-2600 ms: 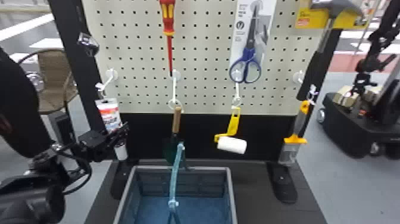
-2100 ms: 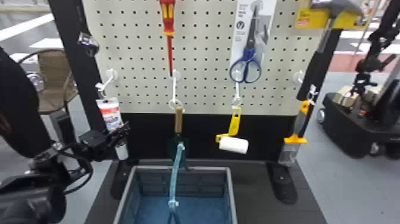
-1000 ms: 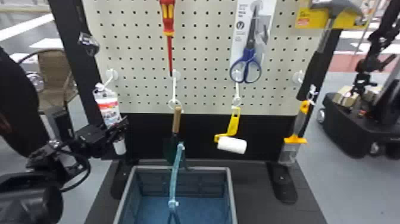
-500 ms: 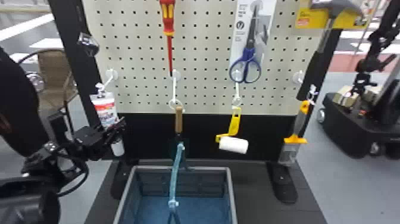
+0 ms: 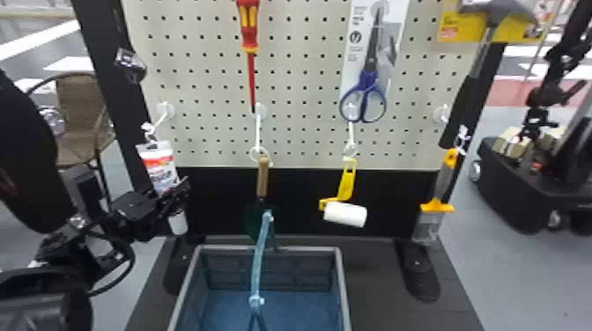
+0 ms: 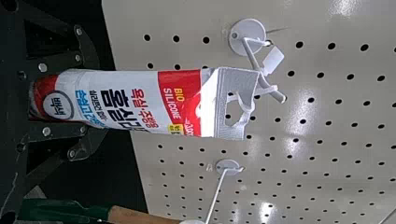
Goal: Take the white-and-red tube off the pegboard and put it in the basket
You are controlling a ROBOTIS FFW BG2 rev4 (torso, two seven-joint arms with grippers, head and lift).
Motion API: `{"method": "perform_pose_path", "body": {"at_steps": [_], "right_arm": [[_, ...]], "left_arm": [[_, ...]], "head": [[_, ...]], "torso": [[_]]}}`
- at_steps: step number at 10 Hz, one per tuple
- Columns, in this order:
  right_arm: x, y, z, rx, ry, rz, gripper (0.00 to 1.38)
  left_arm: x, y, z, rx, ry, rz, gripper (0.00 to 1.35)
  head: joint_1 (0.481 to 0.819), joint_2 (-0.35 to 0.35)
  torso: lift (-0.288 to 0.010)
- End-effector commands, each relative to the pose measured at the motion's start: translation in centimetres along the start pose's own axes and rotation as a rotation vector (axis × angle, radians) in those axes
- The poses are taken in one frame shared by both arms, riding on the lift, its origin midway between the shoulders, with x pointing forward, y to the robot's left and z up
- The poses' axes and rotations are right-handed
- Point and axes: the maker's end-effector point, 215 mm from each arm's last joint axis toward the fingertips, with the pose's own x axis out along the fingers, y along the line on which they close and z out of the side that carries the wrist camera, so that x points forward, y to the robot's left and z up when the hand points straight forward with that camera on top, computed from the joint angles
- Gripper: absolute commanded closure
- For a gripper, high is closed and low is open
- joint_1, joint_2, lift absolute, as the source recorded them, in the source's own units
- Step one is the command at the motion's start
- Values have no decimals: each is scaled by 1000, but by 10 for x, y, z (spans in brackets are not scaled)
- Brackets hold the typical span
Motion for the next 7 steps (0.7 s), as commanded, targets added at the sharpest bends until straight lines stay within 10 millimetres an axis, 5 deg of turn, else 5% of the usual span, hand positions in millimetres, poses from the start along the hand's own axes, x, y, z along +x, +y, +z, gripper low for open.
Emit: {"method": "perform_pose_path", "body": {"at_steps": [1,7], "right_arm": [[0,0,-1,3,2,0,179],[1,0,-5,6,10,1,179]], "left_arm": [[4,-2,13,14,-14,-6,1070],[-10,-23,65,77,-101,23,1070]], "head": [[549,0],[549,0]], "torso": [[-100],[-100]]}}
